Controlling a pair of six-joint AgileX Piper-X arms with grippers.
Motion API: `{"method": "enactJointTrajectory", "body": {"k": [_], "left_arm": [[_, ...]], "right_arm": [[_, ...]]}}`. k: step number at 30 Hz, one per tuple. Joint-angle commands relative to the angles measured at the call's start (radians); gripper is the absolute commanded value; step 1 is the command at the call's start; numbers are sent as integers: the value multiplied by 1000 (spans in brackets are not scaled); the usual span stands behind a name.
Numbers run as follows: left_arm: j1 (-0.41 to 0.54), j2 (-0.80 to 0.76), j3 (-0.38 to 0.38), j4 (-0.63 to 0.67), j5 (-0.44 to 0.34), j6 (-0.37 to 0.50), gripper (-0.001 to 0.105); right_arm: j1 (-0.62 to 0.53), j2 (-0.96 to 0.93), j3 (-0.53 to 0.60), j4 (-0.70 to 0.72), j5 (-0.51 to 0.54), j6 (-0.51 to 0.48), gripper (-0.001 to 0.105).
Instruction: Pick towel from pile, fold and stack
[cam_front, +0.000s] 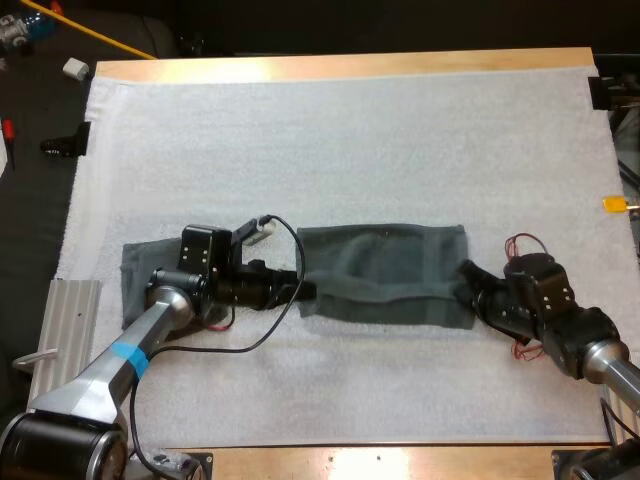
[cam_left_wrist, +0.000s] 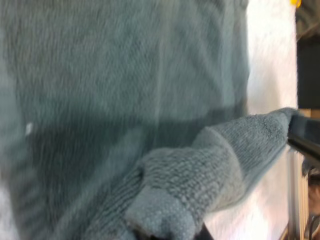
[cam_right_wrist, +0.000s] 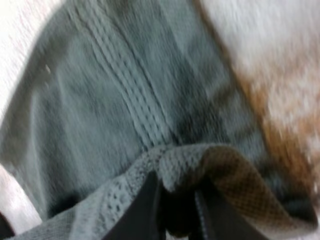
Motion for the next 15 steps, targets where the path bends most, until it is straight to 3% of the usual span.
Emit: {"method": "enactJointTrajectory", "body": {"k": [1, 15], "left_arm": [[10, 12, -5, -86, 8, -46, 0], [32, 42, -13, -179, -55, -56, 0]], "right_arm": [[-31, 34, -8, -69, -13, 25, 1], [-29, 125, -12, -265, 12, 57, 1]]}}
